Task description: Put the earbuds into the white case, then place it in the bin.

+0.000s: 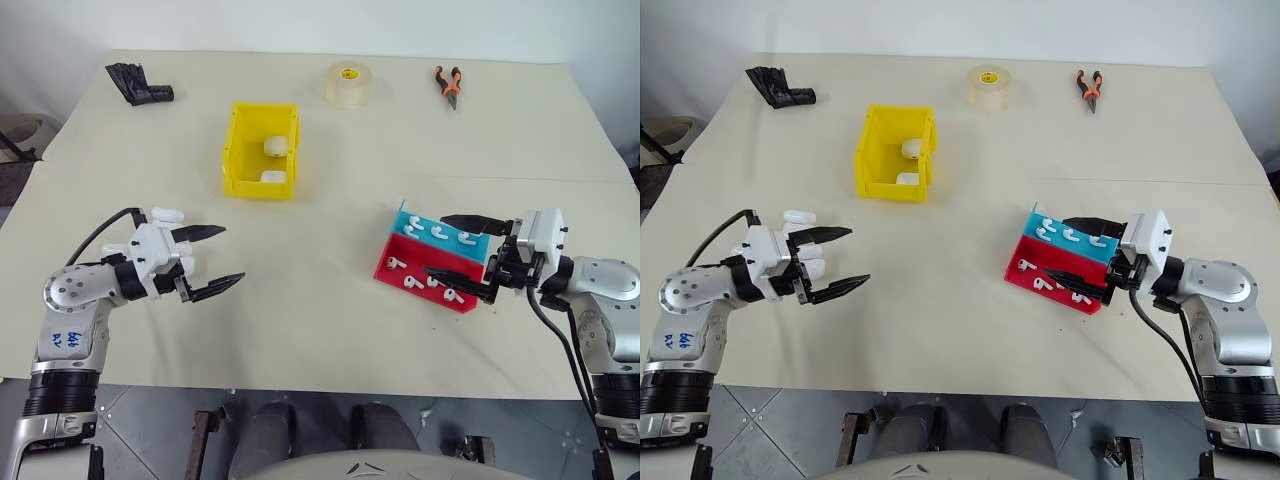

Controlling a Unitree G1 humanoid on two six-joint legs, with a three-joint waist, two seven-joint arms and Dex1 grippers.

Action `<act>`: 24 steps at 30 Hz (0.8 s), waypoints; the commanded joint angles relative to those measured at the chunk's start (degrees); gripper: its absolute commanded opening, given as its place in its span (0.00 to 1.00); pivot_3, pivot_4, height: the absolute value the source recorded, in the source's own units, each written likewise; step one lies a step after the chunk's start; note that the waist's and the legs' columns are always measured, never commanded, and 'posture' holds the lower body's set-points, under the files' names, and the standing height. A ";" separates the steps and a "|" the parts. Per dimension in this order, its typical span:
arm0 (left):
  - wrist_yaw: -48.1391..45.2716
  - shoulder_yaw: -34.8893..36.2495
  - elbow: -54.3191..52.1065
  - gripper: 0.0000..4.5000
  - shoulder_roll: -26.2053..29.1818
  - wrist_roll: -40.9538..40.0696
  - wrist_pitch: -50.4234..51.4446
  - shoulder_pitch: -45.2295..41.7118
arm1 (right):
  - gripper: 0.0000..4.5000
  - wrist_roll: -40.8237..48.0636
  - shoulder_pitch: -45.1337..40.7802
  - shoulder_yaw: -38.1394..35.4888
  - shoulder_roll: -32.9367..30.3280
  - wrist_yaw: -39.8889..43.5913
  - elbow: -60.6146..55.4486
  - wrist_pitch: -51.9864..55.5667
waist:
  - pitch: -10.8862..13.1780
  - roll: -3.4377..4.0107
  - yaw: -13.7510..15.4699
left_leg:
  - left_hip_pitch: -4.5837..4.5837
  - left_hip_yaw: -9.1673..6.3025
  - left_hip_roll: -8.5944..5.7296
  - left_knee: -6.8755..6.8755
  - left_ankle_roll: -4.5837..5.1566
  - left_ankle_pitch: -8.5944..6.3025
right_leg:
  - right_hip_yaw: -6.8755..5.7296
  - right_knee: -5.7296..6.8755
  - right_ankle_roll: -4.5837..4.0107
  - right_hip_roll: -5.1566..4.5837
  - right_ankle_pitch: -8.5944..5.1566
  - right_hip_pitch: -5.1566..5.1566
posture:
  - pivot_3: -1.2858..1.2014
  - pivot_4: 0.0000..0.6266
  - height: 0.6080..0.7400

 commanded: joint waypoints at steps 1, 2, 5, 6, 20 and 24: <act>0.96 1.09 -0.87 0.99 0.24 0.13 -1.30 0.24 | 1.00 0.50 0.10 -0.21 0.13 0.83 0.01 -0.34 | 0.00 0.00 0.00 | 0.00 0.00 0.01 0.00 0.00 0.00 | 0.00 0.00 0.00 0.01 0.00 0.00 | 0.52 0.24 1.00; 1.39 1.25 -1.10 0.99 0.14 0.21 -1.38 0.44 | 1.00 0.38 0.04 0.02 0.07 1.16 0.12 -0.37 | 0.00 0.00 0.00 | 0.00 0.00 0.01 0.00 0.00 0.00 | 0.00 0.01 0.00 0.01 0.00 0.00 | 0.52 0.24 1.00; 4.31 2.93 -2.40 0.99 0.20 -0.69 1.61 1.50 | 1.00 0.68 -0.56 0.55 0.40 2.21 0.47 -0.54 | 0.00 0.00 -0.12 | 0.00 0.00 0.01 0.00 0.00 0.00 | 0.00 0.01 0.00 0.00 0.00 -0.01 | 0.52 0.24 1.00; 5.67 4.17 -3.35 0.99 0.35 -1.26 2.80 2.38 | 1.00 1.15 -0.86 0.78 0.67 2.93 0.45 -0.58 | 0.00 0.00 -0.19 | 0.00 0.00 0.01 0.00 0.00 0.00 | 0.01 0.01 0.00 0.01 0.00 -0.01 | 0.52 0.24 1.00; 39.91 25.33 -37.08 0.99 -7.77 -6.19 42.04 30.01 | 1.00 5.71 -4.92 3.37 12.16 2.21 -6.34 -4.88 | 0.05 -0.06 -0.73 | 0.00 -0.10 0.00 -0.03 0.01 -0.01 | 0.11 -0.01 0.00 -0.12 0.00 0.00 | 0.52 0.24 1.00; 43.54 26.09 -43.68 0.99 -8.03 -9.11 52.05 31.28 | 1.00 6.36 -5.44 3.17 10.76 3.97 -4.15 -3.11 | 0.05 -0.06 0.14 | 0.03 -0.11 0.00 -0.01 0.00 -0.01 | 0.12 -0.13 -0.01 -0.12 0.00 -0.01 | 0.52 0.24 1.00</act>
